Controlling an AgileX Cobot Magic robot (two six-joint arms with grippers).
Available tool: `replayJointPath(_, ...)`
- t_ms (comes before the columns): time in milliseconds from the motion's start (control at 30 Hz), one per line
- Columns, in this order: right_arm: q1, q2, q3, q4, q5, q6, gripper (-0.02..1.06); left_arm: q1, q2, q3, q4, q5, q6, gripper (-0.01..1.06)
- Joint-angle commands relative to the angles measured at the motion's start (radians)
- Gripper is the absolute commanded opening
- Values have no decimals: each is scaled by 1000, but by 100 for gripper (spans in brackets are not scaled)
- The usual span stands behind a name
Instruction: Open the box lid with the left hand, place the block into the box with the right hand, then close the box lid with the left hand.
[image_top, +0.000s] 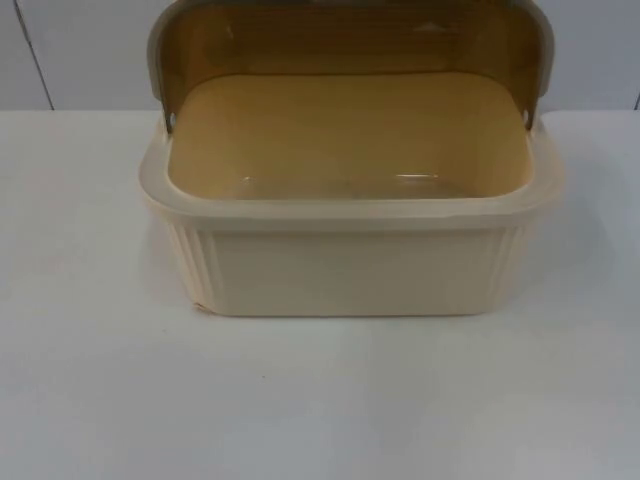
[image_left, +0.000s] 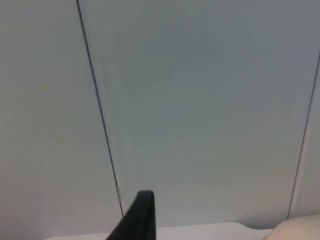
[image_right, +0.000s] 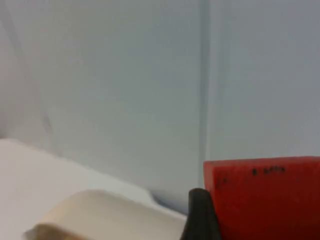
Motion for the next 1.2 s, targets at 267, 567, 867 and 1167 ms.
replayJointPath(267, 128, 8, 185, 4, -80, -39, 0, 0, -8, 6, -12, -15, -5, 102)
replayJointPath(567, 128, 8, 485, -4, -361, 10, 0, 0, -8, 6, -8, -15, -5, 102)
replayJointPath(867, 31, 55, 613, -4, -537, 17, 0, 0, -8, 6, -6, -15, -5, 102)
replayJointPath(1167, -12, 222, 611, -4, -671, -43, 0, 0, -8, 6, 7, -15, -5, 102)
